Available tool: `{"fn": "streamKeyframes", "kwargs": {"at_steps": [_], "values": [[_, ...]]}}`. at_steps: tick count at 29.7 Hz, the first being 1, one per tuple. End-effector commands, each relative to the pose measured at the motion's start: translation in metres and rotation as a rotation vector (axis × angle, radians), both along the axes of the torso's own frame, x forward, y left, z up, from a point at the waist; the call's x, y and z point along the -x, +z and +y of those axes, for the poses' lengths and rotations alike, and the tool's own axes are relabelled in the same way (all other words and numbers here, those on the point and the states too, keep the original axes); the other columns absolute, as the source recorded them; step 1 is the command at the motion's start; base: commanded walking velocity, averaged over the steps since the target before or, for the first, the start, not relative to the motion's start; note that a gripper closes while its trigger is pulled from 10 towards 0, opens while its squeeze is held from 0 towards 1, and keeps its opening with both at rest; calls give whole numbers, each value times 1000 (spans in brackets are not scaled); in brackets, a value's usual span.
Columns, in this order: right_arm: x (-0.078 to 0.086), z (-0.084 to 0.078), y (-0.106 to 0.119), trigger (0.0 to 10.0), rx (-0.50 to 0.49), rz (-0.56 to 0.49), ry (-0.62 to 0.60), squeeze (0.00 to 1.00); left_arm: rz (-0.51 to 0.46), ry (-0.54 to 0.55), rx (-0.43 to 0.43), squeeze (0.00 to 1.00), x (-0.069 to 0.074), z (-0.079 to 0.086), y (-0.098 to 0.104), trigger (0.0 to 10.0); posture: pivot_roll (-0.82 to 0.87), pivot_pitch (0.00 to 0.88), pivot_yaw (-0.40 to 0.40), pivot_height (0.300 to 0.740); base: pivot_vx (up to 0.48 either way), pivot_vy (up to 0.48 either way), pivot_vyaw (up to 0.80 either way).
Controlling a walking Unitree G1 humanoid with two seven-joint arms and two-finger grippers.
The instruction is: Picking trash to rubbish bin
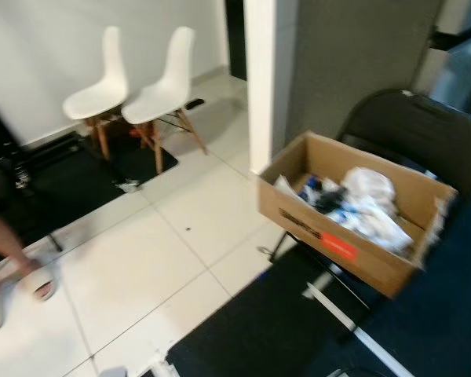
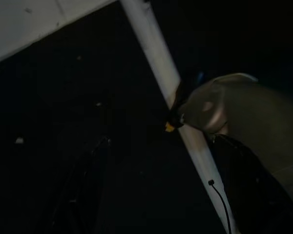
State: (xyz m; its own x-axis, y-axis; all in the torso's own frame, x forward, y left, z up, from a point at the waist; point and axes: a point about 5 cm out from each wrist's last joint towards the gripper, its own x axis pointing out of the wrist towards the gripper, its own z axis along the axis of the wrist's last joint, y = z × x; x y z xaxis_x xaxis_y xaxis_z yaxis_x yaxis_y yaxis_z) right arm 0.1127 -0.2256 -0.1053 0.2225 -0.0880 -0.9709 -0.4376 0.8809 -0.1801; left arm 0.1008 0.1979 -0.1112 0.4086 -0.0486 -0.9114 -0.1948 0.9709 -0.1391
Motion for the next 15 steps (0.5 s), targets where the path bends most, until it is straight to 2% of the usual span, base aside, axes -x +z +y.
{"fn": "streamKeyframes", "kwargs": {"at_steps": [1, 15], "values": [[4, 3, -2, 10000, -9, 10, 1, 0, 30, -14, -2, 0, 8, 0, -2, 10000, -16, 16, 81, 740, 0, 0, 788], [-1, 4, -1, 10000, -16, 4, -9, 0, 26, -34, 12, 0, 6, -5, -2, 10000, -20, 19, 80, 740, 0, 0, 788]]}}
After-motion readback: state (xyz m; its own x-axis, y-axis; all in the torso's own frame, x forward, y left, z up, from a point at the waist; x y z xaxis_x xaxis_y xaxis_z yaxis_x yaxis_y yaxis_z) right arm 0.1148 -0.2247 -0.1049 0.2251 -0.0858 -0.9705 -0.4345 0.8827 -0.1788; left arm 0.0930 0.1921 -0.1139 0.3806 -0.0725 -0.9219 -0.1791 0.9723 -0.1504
